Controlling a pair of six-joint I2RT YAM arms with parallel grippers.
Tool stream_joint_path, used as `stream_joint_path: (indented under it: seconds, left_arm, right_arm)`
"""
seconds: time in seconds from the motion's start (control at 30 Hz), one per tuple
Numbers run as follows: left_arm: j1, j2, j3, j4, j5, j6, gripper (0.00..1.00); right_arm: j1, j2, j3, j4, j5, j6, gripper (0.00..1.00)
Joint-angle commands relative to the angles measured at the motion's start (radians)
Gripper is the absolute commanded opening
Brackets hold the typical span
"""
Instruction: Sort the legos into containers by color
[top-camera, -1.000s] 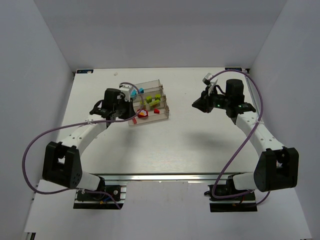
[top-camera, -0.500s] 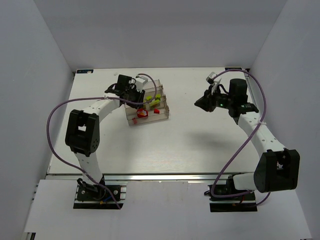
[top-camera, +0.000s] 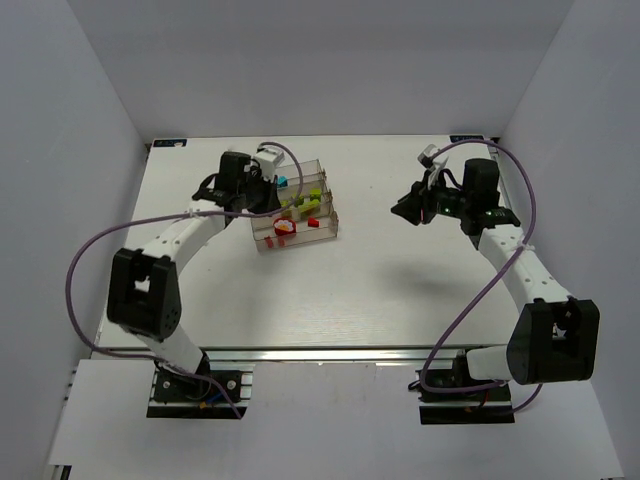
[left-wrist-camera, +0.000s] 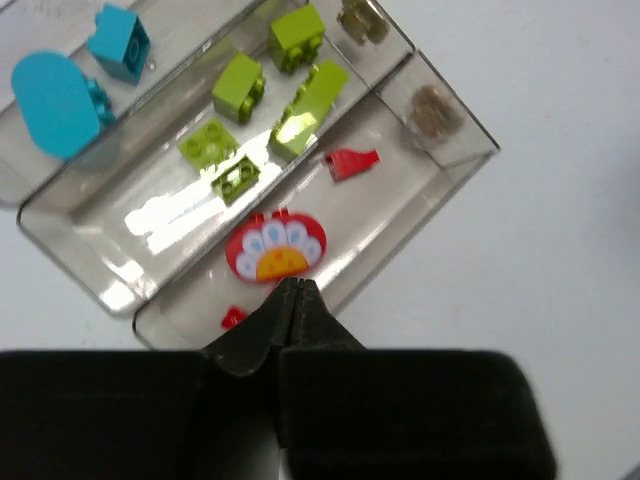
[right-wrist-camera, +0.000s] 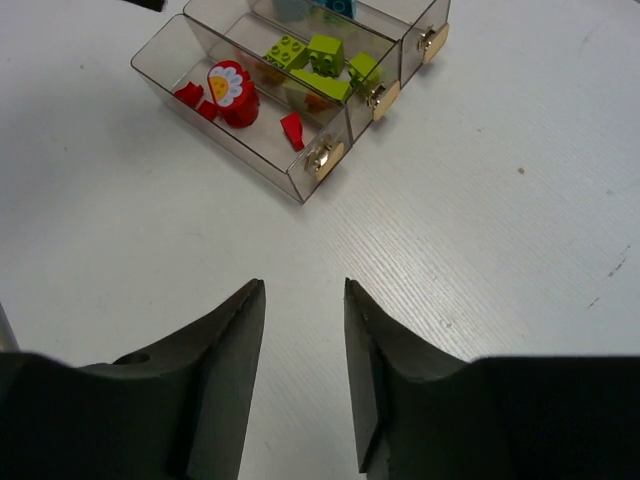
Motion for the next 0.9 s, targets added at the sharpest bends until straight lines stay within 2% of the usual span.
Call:
stream_joint_path:
  seconds: [0.0,0.07,0.1,0.13,0.17,0.23,0.33,0.37,0.53,0.63,0.83,0.87]
  left_arm:
    - [0.01,-0.213,-0.112,0.08,-0.051,-0.191,0.1]
    - [0.01,-0.293,-0.171,0.112,-0.062,-0.263,0.4]
    - [0.01,-0.334,-0.243,0.127,-0.078,-0.268,0.58]
    - [0.01,-0.428,-0.286,0.149,-0.1,-0.28,0.86]
    - [0.01,-0.474,-0.373,0.199,-0.141,-0.28,0.98]
    - [0.01,-0.607,-0.461,0.259,-0.2,-0.285,0.98]
    - [0.01,-0.689,-0.532,0.314,-0.238,-0.269,0.98]
    - [-0.002,-0.67,-0.5,0.26,-0.218,-0.236,0.98]
    - [-0.002,-0.654,-0.474,0.229,-0.14,-0.228,0.98]
    - [-0.002,-0.689,-0.486,0.236,-0.138,-0.228,0.98]
    - [-0.002,-0.738,-0.511,0.264,-0.134,-0.22,0.98]
    - [-0.002,-0.74,-0.512,0.265,-0.131,-0.217,0.98]
  right_arm:
    - [-0.026,-0.017,-0.012,0.044,-0.037,0.01,0.45]
    - [-0.043,-0.02,-0.016,0.067,-0.051,0.031,0.82]
    - [-0.062,-0.02,-0.021,0.075,-0.043,0.046,0.89]
    - [-0.068,-0.028,-0.019,0.08,-0.031,0.069,0.89]
    - [-0.08,-0.035,-0.018,0.08,-0.014,0.088,0.89]
    - [-0.091,-0.046,-0.016,0.08,0.068,0.132,0.89]
    - [-0.102,-0.07,0.005,-0.018,0.159,0.114,0.89]
    - [-0.103,-0.101,-0.004,-0.05,0.229,0.1,0.89]
    - [-0.105,-0.173,-0.022,-0.081,0.316,0.071,0.89]
    - [-0.102,-0.227,-0.059,-0.068,0.362,0.07,0.89]
    - [-0.106,-0.366,-0.265,0.075,0.41,0.045,0.89]
    - [-0.137,-0.386,-0.288,0.092,0.416,0.065,0.9]
